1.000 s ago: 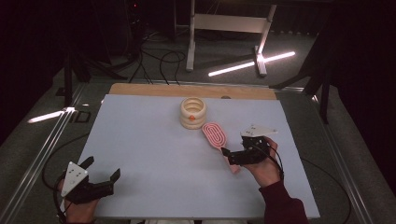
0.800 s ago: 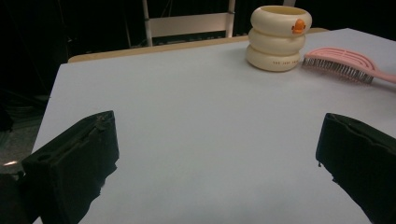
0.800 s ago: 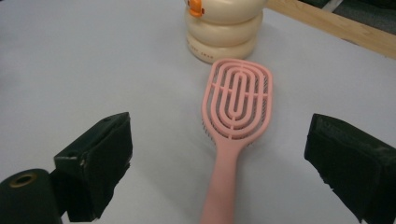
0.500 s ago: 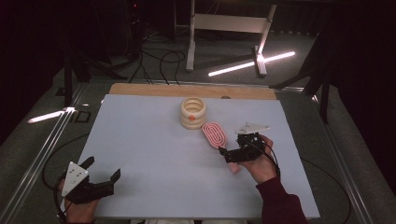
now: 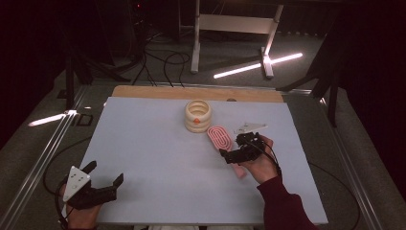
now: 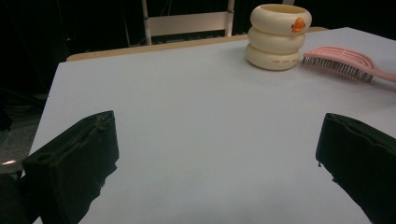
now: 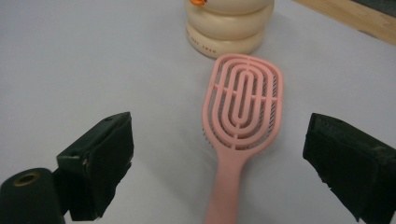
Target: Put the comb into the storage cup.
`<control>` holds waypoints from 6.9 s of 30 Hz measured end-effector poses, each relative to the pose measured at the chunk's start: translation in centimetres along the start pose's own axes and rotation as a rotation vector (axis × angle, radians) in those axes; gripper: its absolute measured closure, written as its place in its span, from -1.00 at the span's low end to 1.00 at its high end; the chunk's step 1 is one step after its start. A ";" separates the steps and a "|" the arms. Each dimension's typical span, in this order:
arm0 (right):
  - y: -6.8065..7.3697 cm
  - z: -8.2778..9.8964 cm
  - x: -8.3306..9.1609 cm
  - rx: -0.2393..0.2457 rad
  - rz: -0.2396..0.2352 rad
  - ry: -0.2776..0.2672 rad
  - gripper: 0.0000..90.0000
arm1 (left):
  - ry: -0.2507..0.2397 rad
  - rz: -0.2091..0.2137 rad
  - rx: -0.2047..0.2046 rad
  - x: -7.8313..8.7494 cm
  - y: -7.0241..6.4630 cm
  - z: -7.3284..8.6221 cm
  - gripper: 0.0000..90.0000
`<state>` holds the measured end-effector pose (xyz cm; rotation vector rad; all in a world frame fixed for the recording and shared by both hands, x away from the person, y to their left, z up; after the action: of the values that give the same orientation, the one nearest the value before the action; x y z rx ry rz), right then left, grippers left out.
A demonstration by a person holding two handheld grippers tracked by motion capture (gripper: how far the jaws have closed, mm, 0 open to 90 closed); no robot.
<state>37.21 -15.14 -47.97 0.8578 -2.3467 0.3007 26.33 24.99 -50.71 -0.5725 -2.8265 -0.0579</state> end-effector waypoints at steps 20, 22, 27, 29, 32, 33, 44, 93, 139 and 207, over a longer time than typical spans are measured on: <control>-1.4 0.9 -2.2 -0.032 0.022 0.073 -0.81 | 0.004 0.003 0.002 -0.1 0.0 0.1 -1.00; -1.4 1.0 -2.3 -0.033 0.020 0.080 -0.81 | 0.004 0.003 0.002 -0.1 0.0 0.1 -1.00; -1.4 1.4 -3.1 -0.044 0.020 0.111 -0.81 | 0.005 0.003 0.003 -0.1 0.0 0.2 -1.00; -1.4 1.6 -3.3 -0.045 0.013 0.130 -0.76 | 0.005 0.003 0.005 -0.1 0.0 0.2 -1.00; -1.3 1.7 -3.4 -0.045 0.014 0.136 -0.76 | 0.005 0.003 0.005 -0.1 0.0 0.2 -1.00; -1.3 1.7 -3.5 -0.042 0.013 0.139 -0.76 | 0.005 0.003 0.005 -0.1 0.0 0.2 -1.00; -1.3 2.4 -4.3 -0.047 0.022 0.189 -0.76 | 0.010 0.005 0.004 -0.1 0.1 0.3 -1.00; -1.7 5.4 -6.7 -0.097 0.045 0.394 -0.08 | 0.017 0.006 0.008 -0.2 0.2 0.4 -1.00; -1.5 6.1 -5.4 -0.016 0.037 0.389 0.55 | 0.022 0.006 0.009 -0.2 0.2 0.5 -1.00; 0.0 2.8 -1.3 0.016 0.055 0.141 0.56 | 0.074 0.118 0.021 -3.9 -3.9 -4.3 -1.00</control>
<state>36.68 -15.66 -50.95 0.7555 -2.2420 0.3901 29.32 19.55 -47.54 -0.7162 -2.7133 -0.0267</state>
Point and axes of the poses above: each handheld gripper's, and its own axes: x roughly backward along the jaws, z roughly out of its underside, y roughly to its left, the point moved 7 cm from there along -x, roughly forward along the jaws, and after that the axes turned 6 degrees about -y, right-handed, at the moved point
